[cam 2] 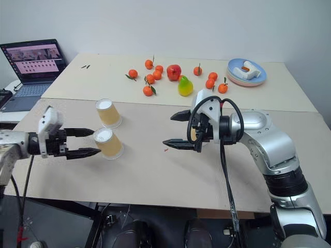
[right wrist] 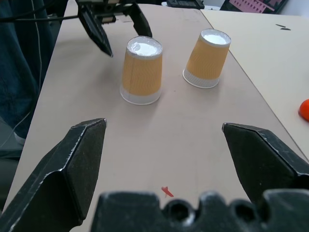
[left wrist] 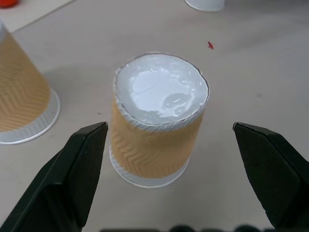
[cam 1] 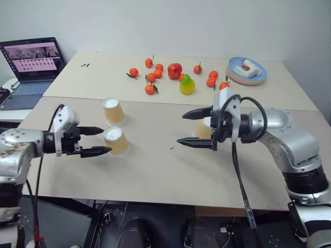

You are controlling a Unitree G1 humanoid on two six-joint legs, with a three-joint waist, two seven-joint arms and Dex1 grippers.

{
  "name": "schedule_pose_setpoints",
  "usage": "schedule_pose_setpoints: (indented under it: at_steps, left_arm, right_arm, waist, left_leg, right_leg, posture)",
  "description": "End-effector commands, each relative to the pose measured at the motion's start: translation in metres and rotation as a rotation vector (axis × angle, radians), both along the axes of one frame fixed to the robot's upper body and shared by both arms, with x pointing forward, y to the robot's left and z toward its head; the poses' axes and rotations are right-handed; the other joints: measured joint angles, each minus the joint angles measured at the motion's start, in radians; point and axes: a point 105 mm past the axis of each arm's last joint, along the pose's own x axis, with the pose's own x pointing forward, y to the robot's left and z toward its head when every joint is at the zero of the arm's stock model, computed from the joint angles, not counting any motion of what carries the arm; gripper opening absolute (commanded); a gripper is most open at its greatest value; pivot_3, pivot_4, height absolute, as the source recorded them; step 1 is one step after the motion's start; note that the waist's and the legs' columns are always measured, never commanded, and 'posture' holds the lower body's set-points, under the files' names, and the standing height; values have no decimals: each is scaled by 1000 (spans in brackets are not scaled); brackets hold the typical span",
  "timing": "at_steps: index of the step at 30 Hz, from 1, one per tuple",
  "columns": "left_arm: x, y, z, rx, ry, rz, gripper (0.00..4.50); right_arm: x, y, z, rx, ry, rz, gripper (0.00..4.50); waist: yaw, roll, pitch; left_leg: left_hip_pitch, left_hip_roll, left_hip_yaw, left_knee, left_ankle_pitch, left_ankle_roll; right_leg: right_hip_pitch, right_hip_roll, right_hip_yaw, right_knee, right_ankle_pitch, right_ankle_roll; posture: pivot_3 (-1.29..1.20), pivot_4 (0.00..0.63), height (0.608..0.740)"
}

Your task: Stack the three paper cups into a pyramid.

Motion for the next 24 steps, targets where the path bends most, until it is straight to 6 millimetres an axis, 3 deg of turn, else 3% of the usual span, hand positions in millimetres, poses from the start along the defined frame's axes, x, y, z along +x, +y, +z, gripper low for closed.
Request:
schedule_pose_setpoints:
  at_steps: [1,6,12,24]
  left_arm:
    - [3,-9,3,14,-34,-57,4441]
    - [11,-16,-4,7,-40,-70,4441]
    - [23,-24,3,-9,-106,-66,4441]
    - [24,-34,8,-51,-123,-83,4441]
  right_arm:
    - [-8,1,28,53,-91,6,4500]
    - [-11,-1,38,72,-106,-2,4500]
    - [-11,-2,37,74,-100,-16,4500]
    - [-8,-3,38,70,-106,-24,4500]
  waist:
    - [-1,0,0]
    - [0,0,0]
    - [0,0,0]
    - [-2,0,0]
  left_leg:
    - [0,0,0,0,0,0]
    - [0,0,0,0,0,0]
    - [0,0,0,0,0,0]
    - [0,0,0,0,0,0]
  right_leg:
    - [0,0,0,0,0,0]
    - [0,0,0,0,0,0]
    - [0,0,0,0,0,0]
    - [0,0,0,0,0,0]
  posture:
    - [0,150,663]
    - [0,150,663]
    - [0,150,663]
    - [0,150,663]
